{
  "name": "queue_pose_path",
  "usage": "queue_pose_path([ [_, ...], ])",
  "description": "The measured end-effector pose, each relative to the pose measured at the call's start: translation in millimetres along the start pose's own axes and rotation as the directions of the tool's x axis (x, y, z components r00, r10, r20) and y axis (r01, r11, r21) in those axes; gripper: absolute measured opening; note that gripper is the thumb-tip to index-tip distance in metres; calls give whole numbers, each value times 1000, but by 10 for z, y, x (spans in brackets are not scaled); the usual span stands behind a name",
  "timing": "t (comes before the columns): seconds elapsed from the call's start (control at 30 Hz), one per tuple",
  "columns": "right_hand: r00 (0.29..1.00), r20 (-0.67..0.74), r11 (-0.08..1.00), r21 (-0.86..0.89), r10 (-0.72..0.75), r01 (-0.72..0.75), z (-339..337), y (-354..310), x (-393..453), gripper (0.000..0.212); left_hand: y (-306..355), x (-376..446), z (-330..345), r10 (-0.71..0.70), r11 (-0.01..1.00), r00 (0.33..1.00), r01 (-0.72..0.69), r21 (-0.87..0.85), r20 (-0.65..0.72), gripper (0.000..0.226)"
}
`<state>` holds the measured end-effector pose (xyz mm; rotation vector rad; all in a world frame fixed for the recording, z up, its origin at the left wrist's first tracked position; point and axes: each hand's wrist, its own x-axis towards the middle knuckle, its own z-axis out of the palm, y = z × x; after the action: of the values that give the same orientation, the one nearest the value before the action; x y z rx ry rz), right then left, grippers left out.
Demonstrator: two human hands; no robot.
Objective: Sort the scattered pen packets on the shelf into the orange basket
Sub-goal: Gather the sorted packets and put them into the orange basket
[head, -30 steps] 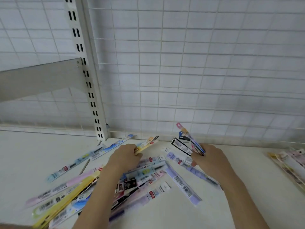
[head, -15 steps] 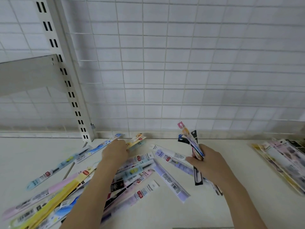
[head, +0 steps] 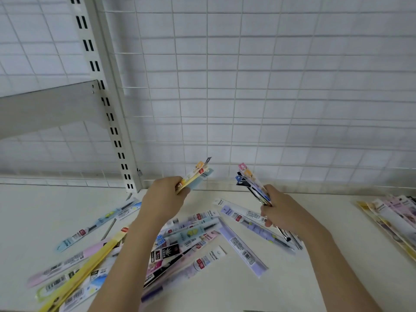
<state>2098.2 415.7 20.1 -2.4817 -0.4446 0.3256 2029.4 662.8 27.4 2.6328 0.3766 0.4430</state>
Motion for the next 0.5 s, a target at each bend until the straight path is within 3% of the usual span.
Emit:
queue_pose_path([
  [0.13,998,-60,991,-134,-19,10,2,0,127,12,-8,-76,-80,7,997,999,-11,-72,-53,39],
  [0.2,996,-87,982,-186,23,-39,0,-2,183,20,-6,-105,-155,9,995,996,-18,-100,-84,36],
  [0.33,996,-4,932,-353,86,-82,138,49,304,26,9,-165,-264,15,993,990,-32,-117,-141,35],
  [0.5,997,-63,920,-386,50,-71,175,80,349,22,-31,-313,-228,-15,990,1000,11,-141,-27,20],
])
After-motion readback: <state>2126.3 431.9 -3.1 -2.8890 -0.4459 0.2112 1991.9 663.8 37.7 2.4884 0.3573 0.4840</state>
